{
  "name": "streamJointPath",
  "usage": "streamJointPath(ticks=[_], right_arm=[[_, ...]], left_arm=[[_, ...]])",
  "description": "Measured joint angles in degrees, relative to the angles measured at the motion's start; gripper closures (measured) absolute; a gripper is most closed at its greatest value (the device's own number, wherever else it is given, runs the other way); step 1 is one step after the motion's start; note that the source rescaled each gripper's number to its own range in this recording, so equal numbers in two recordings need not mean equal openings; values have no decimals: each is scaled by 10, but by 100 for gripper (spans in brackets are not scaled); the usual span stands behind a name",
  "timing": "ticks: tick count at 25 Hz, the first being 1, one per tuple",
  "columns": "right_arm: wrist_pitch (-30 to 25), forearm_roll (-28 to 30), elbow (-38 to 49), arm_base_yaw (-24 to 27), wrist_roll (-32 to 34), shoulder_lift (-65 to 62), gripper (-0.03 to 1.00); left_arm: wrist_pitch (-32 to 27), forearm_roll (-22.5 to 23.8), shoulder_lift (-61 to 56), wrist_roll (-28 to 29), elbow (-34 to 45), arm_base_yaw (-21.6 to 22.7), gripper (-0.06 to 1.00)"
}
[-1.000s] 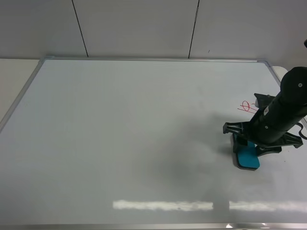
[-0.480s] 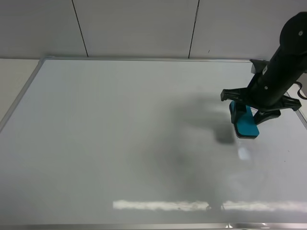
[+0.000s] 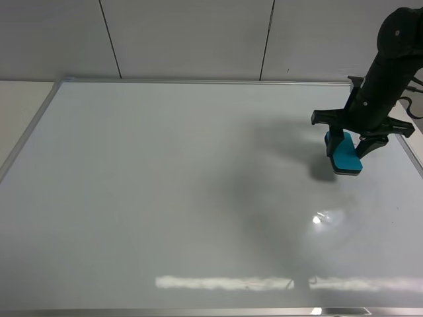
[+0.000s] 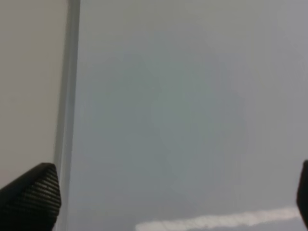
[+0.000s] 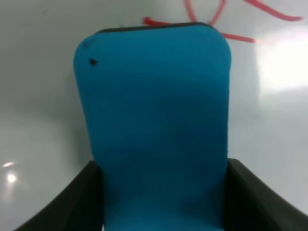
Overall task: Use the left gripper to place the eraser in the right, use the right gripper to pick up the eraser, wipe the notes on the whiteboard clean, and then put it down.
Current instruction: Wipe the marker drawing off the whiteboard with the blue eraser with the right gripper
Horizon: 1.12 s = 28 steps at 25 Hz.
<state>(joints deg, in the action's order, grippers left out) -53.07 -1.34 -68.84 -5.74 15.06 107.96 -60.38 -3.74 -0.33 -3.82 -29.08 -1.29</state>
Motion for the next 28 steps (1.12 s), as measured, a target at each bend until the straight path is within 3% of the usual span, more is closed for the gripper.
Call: streamJointPath(ticks=[12,21,28], right_arm=[[40,7,1,84,-30,33,93],[53,-27,-4,80,-63,73,93],[70,-15,-7,25,-71,81,93]], left_arm=[[0,0,0,0,0,0,-5],[0,0,0,0,0,0,-5],[0,0,0,0,0,0,-5]])
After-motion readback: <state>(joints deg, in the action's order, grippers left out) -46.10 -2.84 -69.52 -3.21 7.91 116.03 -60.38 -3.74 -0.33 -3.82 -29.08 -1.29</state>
